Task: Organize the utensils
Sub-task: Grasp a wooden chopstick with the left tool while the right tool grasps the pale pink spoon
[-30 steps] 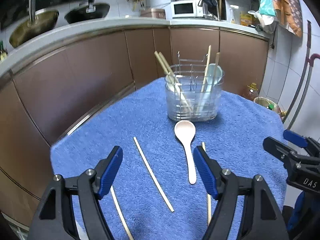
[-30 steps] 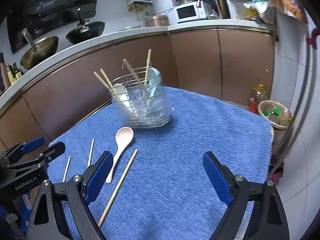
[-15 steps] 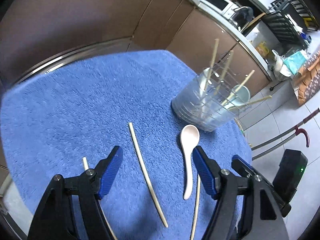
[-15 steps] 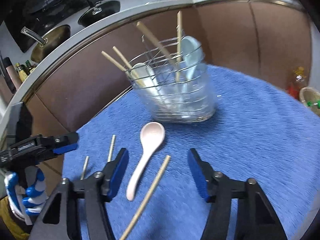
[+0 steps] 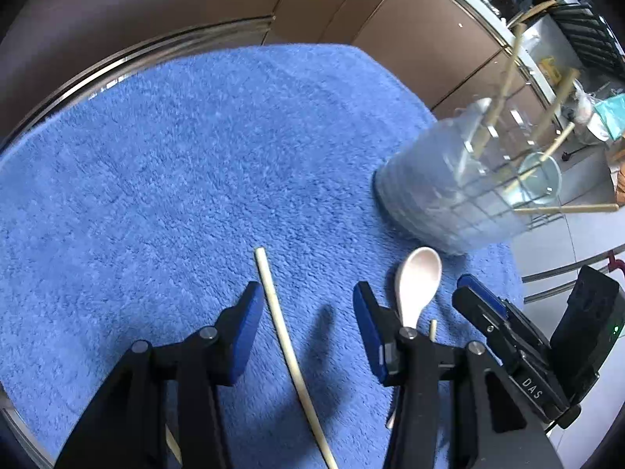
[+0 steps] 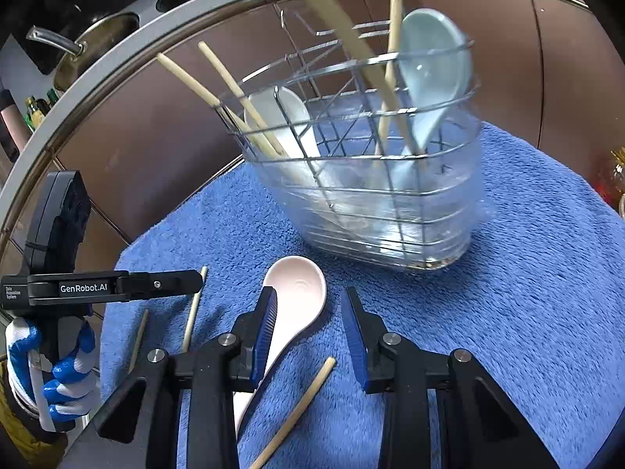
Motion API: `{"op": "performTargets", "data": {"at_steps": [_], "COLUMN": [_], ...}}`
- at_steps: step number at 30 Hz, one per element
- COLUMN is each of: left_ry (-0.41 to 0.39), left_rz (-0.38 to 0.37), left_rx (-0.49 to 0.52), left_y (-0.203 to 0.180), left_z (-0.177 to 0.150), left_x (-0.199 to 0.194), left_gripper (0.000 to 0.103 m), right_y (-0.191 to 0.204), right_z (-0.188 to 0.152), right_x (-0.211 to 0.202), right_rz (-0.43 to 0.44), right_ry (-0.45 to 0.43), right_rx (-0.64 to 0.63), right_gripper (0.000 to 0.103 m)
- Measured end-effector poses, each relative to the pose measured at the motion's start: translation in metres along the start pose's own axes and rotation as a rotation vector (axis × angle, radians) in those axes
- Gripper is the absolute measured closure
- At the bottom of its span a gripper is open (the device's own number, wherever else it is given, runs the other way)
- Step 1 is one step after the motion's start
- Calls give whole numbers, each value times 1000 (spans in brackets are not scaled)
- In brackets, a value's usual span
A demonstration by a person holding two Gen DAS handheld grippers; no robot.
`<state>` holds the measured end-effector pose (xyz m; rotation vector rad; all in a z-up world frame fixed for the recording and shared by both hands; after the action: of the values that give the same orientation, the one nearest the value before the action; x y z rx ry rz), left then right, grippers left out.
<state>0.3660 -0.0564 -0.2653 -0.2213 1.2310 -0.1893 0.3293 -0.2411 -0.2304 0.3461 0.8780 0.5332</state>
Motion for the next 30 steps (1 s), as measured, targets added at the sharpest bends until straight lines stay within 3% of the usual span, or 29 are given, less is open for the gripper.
{"op": "performTargets", "data": {"at_steps": [3, 9, 12, 13, 20, 24, 26, 30], "left_ry": [14, 36, 44, 45, 32, -1, -17, -59], "left_rz": [7, 38, 70, 81, 139, 172, 167, 82], "left_rx": [-10, -19, 13, 24, 56, 90, 87, 33], "left_y": [3, 1, -7, -10, -14, -14, -16, -8], "left_z": [0, 6, 10, 11, 10, 1, 0, -11], "left_x": [9, 16, 19, 20, 22, 19, 18, 5], "left_gripper": [72, 80, 80, 80, 94, 95, 95, 97], "right_y": [0, -9, -9, -9, 7, 22, 32, 48], "right_z": [2, 7, 12, 12, 9, 2, -3, -13], "right_x": [11, 32, 43, 45, 32, 13, 3, -21], "right_rz": [-5, -18, 4, 6, 28, 34, 34, 14], "right_ry": [21, 57, 77, 79, 67, 49, 35, -2], "right_rx": [-10, -1, 8, 9, -22, -51, -65, -99], "right_gripper": [71, 72, 85, 94, 96, 95, 95, 95]}}
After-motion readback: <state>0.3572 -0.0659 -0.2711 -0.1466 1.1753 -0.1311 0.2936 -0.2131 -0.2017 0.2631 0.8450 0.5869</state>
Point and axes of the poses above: each gripper's, at about its wrist camera, not at the fingertips, and x roughly the way its jaws point, y to its left, z to its top, the point moved 2 cm from there along x, roughly the way its jaws point, and after that the axes turned 10 degrees about z, right-handed, at the moved point
